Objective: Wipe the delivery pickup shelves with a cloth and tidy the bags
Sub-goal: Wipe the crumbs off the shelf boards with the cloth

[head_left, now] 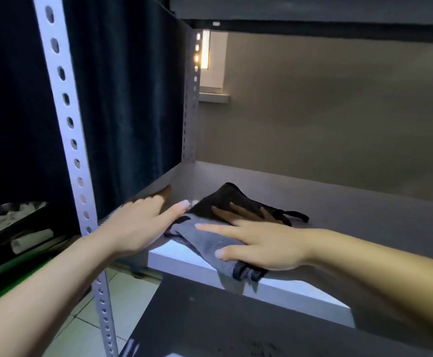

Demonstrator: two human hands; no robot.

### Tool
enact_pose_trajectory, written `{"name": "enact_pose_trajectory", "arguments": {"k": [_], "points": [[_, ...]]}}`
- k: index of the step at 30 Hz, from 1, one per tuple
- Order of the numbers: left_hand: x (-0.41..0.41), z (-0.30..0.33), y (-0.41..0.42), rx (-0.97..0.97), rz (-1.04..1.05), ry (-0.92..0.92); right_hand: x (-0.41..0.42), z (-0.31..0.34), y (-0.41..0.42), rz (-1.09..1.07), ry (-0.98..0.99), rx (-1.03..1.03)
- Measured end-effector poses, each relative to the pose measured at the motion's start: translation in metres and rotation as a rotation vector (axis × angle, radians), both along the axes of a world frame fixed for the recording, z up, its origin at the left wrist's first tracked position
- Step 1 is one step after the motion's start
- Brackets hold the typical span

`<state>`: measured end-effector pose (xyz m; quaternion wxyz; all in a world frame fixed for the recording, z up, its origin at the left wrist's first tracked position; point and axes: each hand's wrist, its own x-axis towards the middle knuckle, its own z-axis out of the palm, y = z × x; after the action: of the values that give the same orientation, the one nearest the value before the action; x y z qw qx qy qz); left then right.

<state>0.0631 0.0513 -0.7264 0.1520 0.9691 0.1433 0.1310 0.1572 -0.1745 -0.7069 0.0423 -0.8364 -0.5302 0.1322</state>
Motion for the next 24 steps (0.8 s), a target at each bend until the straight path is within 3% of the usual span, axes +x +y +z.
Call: {"name": "enact_pose_trajectory", "arguments": {"k": [7, 15, 21, 24], "points": [[-0.006, 0.010, -0.024, 0.126, -0.102, 0.071, 0.018, 0.004, -0.089, -0.229, -0.036, -0.062], [0.030, 0.008, -0.093, 0.197, -0.196, 0.056, 0.104, -0.008, -0.038, -0.553, -0.120, -0.039], [0.029, 0.003, -0.090, 0.201, -0.232, -0.001, 0.086, -0.010, -0.104, -0.315, -0.062, -0.021], [0.030, 0.003, -0.092, 0.241, -0.272, -0.059, 0.093, -0.006, -0.130, -0.328, -0.034, -0.009]]}}
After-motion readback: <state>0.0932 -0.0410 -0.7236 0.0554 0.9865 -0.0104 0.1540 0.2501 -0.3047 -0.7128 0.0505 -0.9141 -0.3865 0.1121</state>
